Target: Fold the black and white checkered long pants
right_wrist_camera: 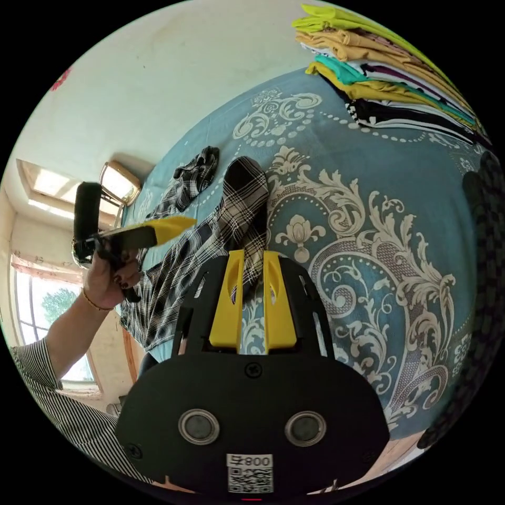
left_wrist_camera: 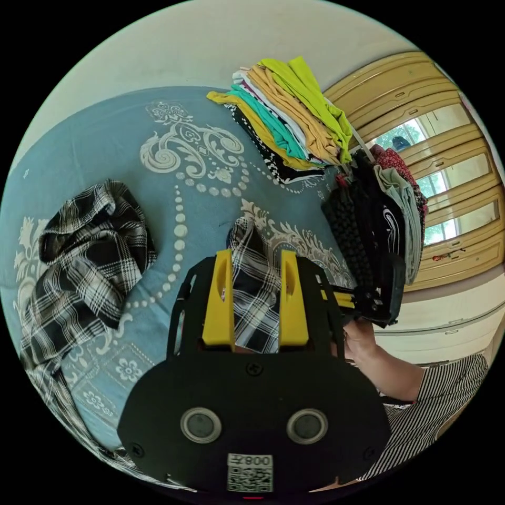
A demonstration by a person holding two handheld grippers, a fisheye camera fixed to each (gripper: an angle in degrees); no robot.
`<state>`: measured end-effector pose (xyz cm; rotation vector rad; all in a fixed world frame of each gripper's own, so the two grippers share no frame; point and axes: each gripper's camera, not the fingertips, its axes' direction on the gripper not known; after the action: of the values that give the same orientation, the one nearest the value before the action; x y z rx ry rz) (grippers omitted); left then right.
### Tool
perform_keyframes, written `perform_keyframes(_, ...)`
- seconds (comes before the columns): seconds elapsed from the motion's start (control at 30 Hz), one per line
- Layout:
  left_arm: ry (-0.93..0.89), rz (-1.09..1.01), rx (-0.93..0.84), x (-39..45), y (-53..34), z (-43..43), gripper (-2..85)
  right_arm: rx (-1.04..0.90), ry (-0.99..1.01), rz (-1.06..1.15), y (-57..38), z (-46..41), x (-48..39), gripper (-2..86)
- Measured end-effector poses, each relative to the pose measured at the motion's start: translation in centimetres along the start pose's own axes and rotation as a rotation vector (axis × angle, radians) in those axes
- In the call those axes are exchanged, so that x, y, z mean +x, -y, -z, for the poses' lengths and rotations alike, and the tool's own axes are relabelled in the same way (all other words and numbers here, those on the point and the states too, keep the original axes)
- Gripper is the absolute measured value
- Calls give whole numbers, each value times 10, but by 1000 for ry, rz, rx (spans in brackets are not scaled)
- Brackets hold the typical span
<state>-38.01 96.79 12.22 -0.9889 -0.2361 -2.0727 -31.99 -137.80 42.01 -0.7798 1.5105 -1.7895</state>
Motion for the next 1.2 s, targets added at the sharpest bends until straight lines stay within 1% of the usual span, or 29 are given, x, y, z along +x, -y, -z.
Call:
perform_keyframes(0.07,10,-2,-21,-2,17,-2,79,18,11,9,-4,0,-2,15)
perform_keyframes(0.1,-12,7,-51,-6,23,-5,39,9,21,21,-6,-1,-4,11)
perform_keyframes(0.13,-25,30,-85,-11,25,-5,32,10,13,35,-8,-1,-7,9)
perform_keyframes(0.17,-28,41,-82,-13,24,-2,28,7,3,43,-10,0,-10,8)
perform_keyframes(0.2,-62,34,-39,-13,17,11,25,10,-17,67,-13,3,-15,6)
perform_keyframes(0.23,-125,10,9,-13,4,30,23,32,-5,95,-20,11,-23,5)
perform_keyframes(0.3,-177,-2,75,-14,-24,62,22,76,24,178,-36,27,-41,5)
perform_keyframes(0.37,-156,10,76,-19,-59,87,24,72,-12,276,-58,34,-64,5)
perform_keyframes(0.4,-109,33,57,-26,-83,98,27,53,-14,313,-74,30,-75,5)
perform_keyframes(0.47,-70,115,-7,-42,-118,105,34,-34,45,353,-95,12,-86,5)
perform_keyframes(0.53,-120,190,16,-57,-156,124,48,-164,78,293,-112,-12,-88,8)
perform_keyframes(0.57,-127,200,29,-58,-162,129,53,-170,89,286,-115,-13,-89,10)
perform_keyframes(0.67,-134,187,37,-55,-177,152,69,-116,95,260,-122,6,-86,28)
perform_keyframes(0.73,-108,139,17,-46,-172,165,75,-58,55,234,-117,26,-79,46)
perform_keyframes(0.83,-46,93,16,-37,-159,179,76,-29,35,216,-106,38,-71,57)
perform_keyframes(1.0,-72,111,0,-35,-152,192,52,-33,13,238,-92,36,-76,64)
perform_keyframes(1.2,-70,98,-3,-12,-166,226,18,-104,58,202,-95,25,-71,66)
